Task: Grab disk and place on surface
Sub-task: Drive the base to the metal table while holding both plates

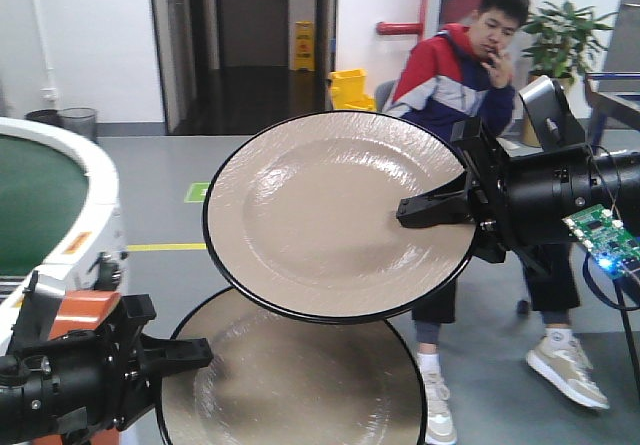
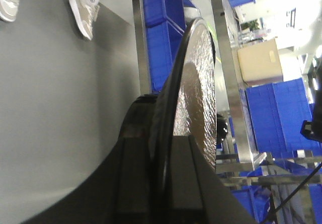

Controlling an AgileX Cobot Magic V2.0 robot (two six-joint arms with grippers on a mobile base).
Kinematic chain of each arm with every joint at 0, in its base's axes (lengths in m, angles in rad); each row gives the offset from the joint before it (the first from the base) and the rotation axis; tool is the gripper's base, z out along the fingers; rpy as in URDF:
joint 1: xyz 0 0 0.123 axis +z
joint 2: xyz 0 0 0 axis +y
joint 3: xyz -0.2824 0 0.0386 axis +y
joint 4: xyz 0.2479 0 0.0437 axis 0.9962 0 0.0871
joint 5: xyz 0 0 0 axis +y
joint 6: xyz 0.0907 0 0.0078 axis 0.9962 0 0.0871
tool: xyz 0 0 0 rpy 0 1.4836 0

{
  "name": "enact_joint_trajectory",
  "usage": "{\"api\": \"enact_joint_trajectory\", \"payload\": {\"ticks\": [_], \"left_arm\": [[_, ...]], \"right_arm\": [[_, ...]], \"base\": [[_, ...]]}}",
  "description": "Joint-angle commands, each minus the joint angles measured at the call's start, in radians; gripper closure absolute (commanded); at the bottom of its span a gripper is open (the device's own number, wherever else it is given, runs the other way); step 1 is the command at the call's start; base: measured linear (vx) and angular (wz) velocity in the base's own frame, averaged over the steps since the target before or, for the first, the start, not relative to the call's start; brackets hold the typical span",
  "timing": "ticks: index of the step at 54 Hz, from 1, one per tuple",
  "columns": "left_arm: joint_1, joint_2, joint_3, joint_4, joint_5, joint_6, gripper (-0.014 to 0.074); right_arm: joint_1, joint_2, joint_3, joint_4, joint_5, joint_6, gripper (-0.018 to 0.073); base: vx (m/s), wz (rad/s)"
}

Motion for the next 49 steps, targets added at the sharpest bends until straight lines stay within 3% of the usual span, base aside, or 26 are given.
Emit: {"api": "enact_joint_trajectory", "payload": {"ticks": [1, 49], "left_arm": [[-0.004, -0.035, -0.039, -0.141, 0.055, -0.015, 0.0595], [-0.004, -0.035, -0.039, -0.141, 0.055, -0.015, 0.0595]], "right_arm": [[-0.004, -0.040, -0.041, 0.112, -0.046, 0.001, 0.0559], [-0.004, -0.040, -0.041, 0.112, -0.046, 0.001, 0.0559]], "base": [[0.13, -0.36], [0.18, -0.36]]}}
